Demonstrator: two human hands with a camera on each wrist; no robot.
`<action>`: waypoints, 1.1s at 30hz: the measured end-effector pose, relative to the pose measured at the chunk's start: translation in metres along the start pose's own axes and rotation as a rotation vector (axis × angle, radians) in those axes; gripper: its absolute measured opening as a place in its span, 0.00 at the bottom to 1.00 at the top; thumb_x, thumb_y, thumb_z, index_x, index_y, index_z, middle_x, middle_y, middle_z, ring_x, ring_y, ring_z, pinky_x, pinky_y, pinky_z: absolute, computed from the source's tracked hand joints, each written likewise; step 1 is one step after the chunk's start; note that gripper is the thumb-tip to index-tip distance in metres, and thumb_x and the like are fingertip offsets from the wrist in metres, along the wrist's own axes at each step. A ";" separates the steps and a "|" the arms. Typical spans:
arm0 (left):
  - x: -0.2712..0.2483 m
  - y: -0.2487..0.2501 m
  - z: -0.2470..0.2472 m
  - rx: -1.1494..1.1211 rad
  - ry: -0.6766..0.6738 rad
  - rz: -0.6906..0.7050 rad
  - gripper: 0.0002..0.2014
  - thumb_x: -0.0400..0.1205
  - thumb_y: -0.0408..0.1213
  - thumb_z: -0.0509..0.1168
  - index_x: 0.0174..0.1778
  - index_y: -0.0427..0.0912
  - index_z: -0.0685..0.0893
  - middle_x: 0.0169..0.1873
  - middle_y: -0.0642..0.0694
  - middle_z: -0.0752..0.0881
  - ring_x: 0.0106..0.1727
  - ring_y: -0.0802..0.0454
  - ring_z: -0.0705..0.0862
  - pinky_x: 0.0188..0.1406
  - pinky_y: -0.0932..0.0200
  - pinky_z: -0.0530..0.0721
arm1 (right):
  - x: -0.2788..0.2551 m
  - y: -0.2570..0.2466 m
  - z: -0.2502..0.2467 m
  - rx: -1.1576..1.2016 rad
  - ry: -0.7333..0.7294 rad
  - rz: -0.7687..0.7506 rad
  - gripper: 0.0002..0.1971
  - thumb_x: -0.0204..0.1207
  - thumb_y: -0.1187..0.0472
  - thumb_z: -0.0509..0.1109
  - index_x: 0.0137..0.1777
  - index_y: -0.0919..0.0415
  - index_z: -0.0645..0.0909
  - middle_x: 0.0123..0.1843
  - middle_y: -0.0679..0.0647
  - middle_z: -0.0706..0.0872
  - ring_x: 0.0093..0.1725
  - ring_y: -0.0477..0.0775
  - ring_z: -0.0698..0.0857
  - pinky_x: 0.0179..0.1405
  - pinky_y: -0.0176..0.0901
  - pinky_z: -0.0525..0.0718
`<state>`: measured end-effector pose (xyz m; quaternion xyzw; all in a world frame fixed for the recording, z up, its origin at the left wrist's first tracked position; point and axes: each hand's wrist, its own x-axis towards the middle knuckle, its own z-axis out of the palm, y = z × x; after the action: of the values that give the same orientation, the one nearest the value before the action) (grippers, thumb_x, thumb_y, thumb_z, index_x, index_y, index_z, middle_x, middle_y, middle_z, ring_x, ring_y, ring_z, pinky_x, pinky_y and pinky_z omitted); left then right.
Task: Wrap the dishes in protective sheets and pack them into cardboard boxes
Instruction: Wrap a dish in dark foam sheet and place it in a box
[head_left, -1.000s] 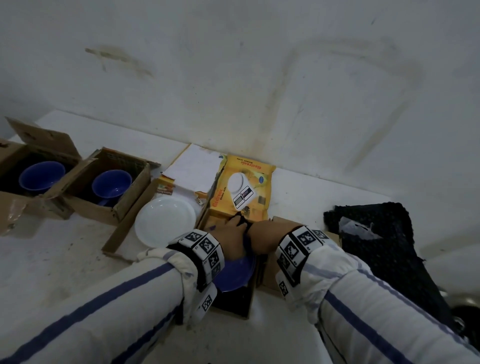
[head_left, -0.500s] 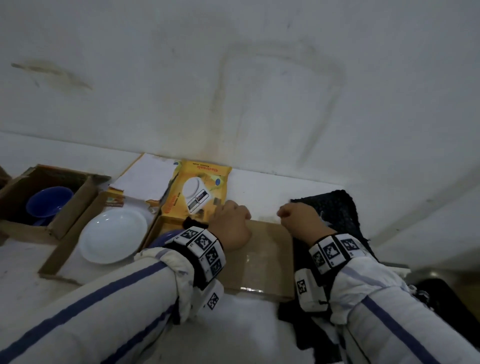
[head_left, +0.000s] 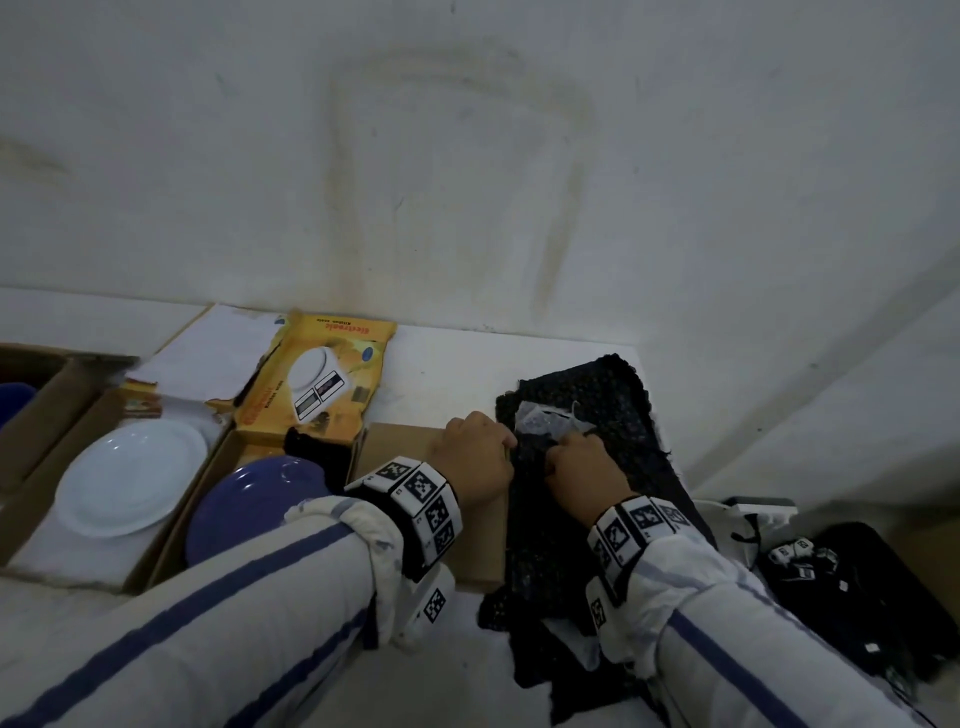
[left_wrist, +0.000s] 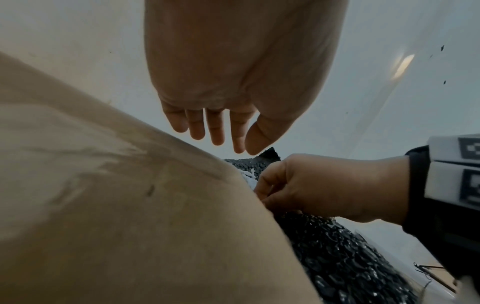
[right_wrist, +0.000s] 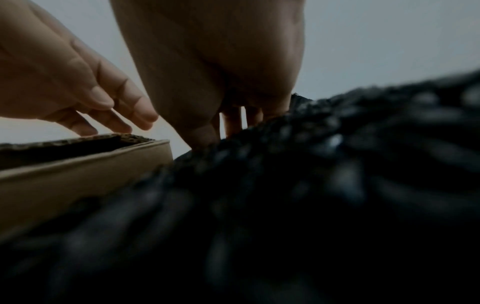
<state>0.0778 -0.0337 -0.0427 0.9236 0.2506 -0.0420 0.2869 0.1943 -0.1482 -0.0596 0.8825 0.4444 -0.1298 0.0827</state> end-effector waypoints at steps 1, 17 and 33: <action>0.001 0.001 0.000 0.003 -0.006 -0.002 0.17 0.82 0.39 0.58 0.66 0.51 0.81 0.67 0.41 0.76 0.68 0.39 0.75 0.69 0.47 0.74 | 0.000 0.001 -0.004 0.028 0.012 -0.008 0.13 0.79 0.61 0.62 0.58 0.60 0.84 0.62 0.60 0.79 0.64 0.63 0.75 0.63 0.48 0.76; -0.031 0.010 -0.043 -0.978 0.028 0.036 0.20 0.80 0.30 0.68 0.63 0.51 0.71 0.51 0.44 0.82 0.42 0.51 0.84 0.42 0.52 0.84 | -0.011 -0.036 -0.110 0.768 0.162 0.010 0.06 0.77 0.59 0.68 0.43 0.60 0.77 0.39 0.50 0.80 0.47 0.53 0.80 0.46 0.43 0.76; -0.122 -0.192 -0.116 -0.938 0.491 -0.327 0.25 0.76 0.23 0.70 0.61 0.44 0.66 0.38 0.46 0.80 0.30 0.54 0.79 0.20 0.68 0.79 | 0.018 -0.256 -0.087 0.538 0.050 -0.393 0.14 0.75 0.71 0.62 0.57 0.60 0.81 0.50 0.60 0.84 0.54 0.64 0.83 0.49 0.49 0.83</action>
<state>-0.1294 0.1132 -0.0169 0.6283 0.4423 0.2468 0.5904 0.0121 0.0397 0.0104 0.7730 0.5577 -0.2344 -0.1908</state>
